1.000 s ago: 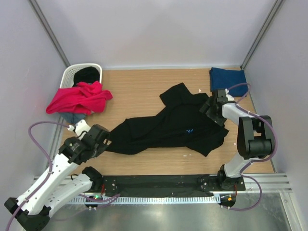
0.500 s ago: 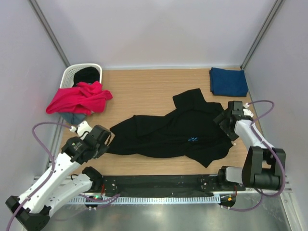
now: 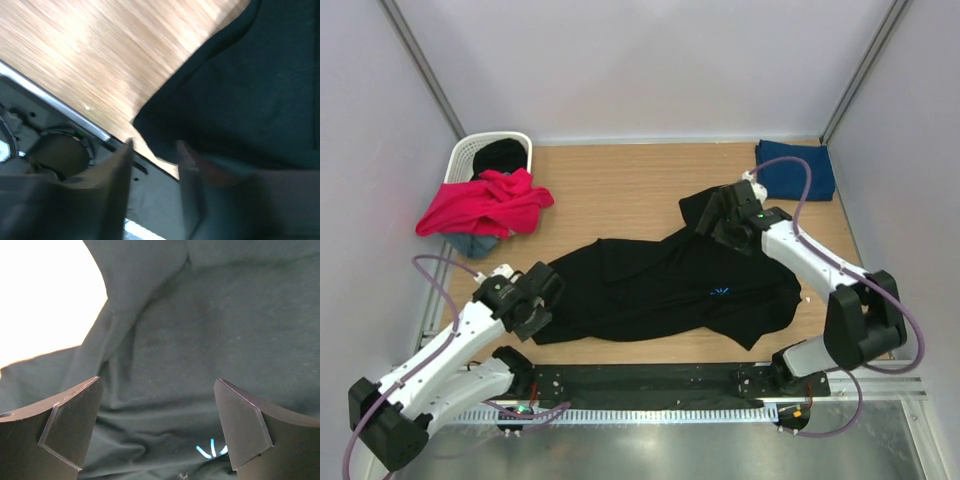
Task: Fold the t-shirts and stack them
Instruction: Flatten the tshirt out
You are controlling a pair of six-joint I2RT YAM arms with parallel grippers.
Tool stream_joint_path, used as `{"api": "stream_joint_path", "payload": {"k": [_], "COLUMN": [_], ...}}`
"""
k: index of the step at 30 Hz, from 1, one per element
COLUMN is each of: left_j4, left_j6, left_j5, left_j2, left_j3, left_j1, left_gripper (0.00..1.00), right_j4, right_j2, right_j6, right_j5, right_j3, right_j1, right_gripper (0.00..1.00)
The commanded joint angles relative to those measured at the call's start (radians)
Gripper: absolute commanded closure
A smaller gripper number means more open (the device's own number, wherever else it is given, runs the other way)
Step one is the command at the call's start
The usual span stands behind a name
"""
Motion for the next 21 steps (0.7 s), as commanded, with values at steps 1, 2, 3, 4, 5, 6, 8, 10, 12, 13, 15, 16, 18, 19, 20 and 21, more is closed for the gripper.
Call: {"api": "stream_joint_path", "payload": {"k": [1, 2, 3, 4, 5, 6, 8, 10, 12, 13, 15, 16, 18, 19, 20, 21], "left_j4": [-0.02, -0.025, -0.027, -0.021, -0.019, -0.011, 0.068, 0.172, 0.373, 0.433, 0.553, 0.579, 0.645, 0.66, 0.683, 0.685], "left_j6": [-0.029, -0.018, 0.021, 0.057, 0.083, 0.145, 0.221, 0.337, 0.391, 0.422, 0.443, 0.462, 0.532, 0.552, 0.575, 0.582], "left_j5": [-0.019, -0.028, -0.051, -0.062, -0.074, -0.089, -0.085, -0.022, 0.053, 0.106, 0.136, 0.145, 0.193, 0.216, 0.24, 0.248], "left_j2": [-0.08, -0.1, -0.121, -0.118, -0.109, -0.061, 0.001, 0.105, 0.176, 0.248, 0.322, 0.369, 0.483, 0.515, 0.546, 0.605], "left_j3": [0.037, 0.059, 0.115, 0.146, 0.175, 0.24, 0.292, 0.321, 0.309, 0.292, 0.291, 0.295, 0.309, 0.315, 0.326, 0.338], "left_j1": [-0.002, 0.0, -0.002, -0.002, -0.002, -0.002, -0.002, -0.003, -0.015, -0.026, -0.06, -0.074, -0.107, -0.118, -0.127, -0.149], "left_gripper": [0.56, 0.48, 0.4, 0.37, 0.34, 0.32, 0.3, 0.3, 0.3, 0.31, 0.35, 0.37, 0.45, 0.46, 0.48, 0.49], "right_j4": [-0.013, -0.02, -0.02, -0.022, -0.034, -0.048, -0.069, -0.068, -0.06, -0.06, -0.066, -0.069, -0.072, -0.072, -0.072, -0.074], "right_j2": [0.062, 0.066, 0.067, 0.069, 0.076, 0.082, 0.102, 0.107, 0.099, 0.093, 0.064, 0.049, 0.009, -0.002, -0.01, -0.016], "right_j6": [-0.015, -0.022, -0.041, -0.051, -0.058, -0.065, -0.069, -0.063, -0.06, -0.058, -0.058, -0.058, -0.062, -0.063, -0.065, -0.066], "right_j5": [0.027, 0.044, 0.055, 0.065, 0.091, 0.102, 0.104, 0.089, 0.054, 0.049, 0.053, 0.056, 0.062, 0.066, 0.066, 0.067], "right_j3": [0.051, 0.057, 0.072, 0.08, 0.089, 0.112, 0.131, 0.128, 0.105, 0.097, 0.068, 0.056, 0.022, 0.011, 0.002, -0.012], "right_j1": [0.014, 0.013, 0.013, 0.011, 0.011, 0.004, -0.01, -0.035, -0.061, -0.068, -0.079, -0.088, -0.098, -0.101, -0.108, -0.11], "right_gripper": [0.0, 0.0, 0.0, 0.0, 0.0, 0.0, 0.0, 0.0, 0.0, 0.01, 0.0, 0.0, 0.0, 0.0, 0.0, 0.0]}}
